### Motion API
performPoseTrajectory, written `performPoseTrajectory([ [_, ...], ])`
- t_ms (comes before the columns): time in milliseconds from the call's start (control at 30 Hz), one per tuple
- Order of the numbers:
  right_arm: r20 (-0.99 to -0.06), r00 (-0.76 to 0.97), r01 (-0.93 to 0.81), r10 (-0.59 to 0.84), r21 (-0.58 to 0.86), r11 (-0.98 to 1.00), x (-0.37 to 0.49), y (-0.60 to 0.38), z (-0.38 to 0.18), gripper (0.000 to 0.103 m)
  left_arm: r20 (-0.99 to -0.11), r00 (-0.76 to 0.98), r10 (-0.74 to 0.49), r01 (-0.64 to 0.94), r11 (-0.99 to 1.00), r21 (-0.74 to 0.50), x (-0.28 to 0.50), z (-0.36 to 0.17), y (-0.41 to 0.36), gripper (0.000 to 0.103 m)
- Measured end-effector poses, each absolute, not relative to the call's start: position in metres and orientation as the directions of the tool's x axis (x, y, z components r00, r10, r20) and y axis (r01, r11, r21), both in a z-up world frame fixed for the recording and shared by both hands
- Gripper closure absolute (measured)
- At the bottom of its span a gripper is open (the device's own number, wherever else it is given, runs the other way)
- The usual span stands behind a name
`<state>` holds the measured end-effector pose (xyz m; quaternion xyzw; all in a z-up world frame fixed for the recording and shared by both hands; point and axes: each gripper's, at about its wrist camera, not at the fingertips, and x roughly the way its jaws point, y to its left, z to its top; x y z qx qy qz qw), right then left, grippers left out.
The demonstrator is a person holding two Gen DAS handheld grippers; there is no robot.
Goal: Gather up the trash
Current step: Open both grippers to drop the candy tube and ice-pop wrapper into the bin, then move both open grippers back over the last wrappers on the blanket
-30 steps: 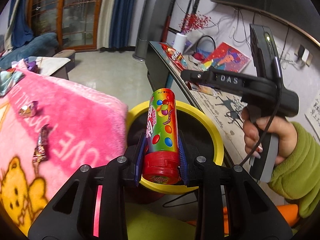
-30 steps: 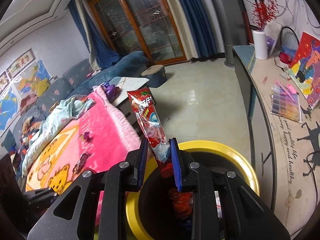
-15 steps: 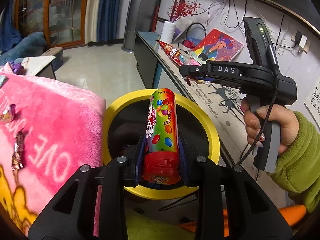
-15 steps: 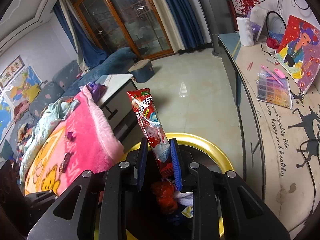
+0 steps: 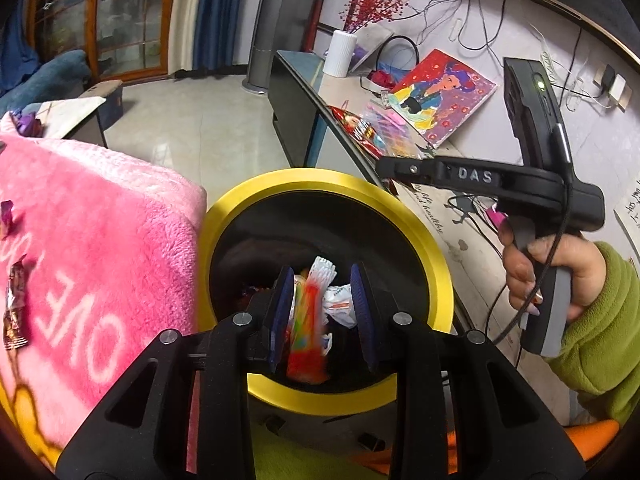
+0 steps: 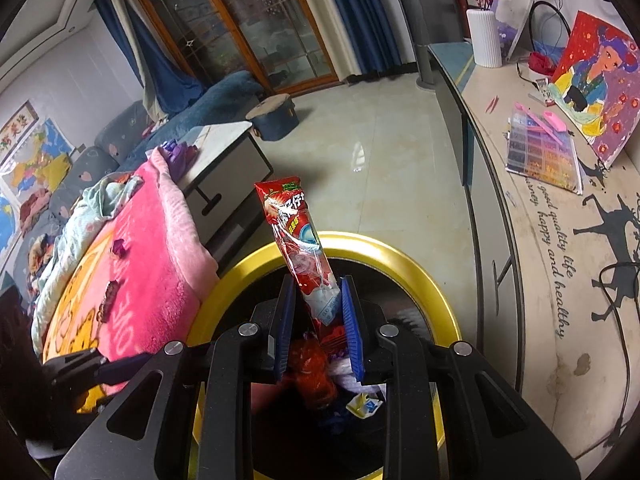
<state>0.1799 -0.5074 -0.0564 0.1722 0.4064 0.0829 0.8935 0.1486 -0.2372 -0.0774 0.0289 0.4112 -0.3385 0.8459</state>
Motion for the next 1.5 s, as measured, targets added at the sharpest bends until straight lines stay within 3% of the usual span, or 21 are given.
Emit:
performPoseTrajectory([
  [233, -0.720, 0.630, -0.004, 0.293, 0.374, 0.927, 0.182, -0.506, -0.062, 0.075, -0.716, 0.434, -0.547, 0.597, 0.770, -0.226, 0.150, -0.079, -0.237, 0.079],
  [467, -0.723, 0.626, -0.003, 0.294, 0.374, 0.927, 0.181, -0.507, -0.062, 0.067, -0.701, 0.475, -0.533, 0.568, 0.793, -0.219, 0.148, -0.072, -0.226, 0.047],
  [667, -0.716, 0.632, -0.016, 0.297, 0.371, 0.928, 0.180, -0.503, -0.055, 0.063, -0.687, 0.522, -0.505, 0.513, 0.830, -0.221, 0.150, -0.063, -0.208, 0.027],
  [833, -0.697, 0.651, -0.039, 0.302, 0.367, 0.929, 0.177, -0.495, -0.041, 0.051, -0.674, 0.561, -0.481, 0.485, 0.851, -0.203, 0.148, -0.055, -0.196, 0.012],
  [1067, -0.660, 0.678, -0.093, 0.324, 0.360, 0.928, 0.171, -0.473, -0.016, 0.038, -0.641, 0.654, -0.401, 0.427, 0.896, -0.124, 0.141, -0.037, -0.174, 0.011],
  [1500, -0.637, 0.673, -0.212, 0.377, 0.322, 0.923, 0.162, -0.410, 0.004, 0.036, -0.590, 0.749, -0.302, 0.309, 0.946, -0.092, 0.135, -0.023, -0.123, 0.011],
])
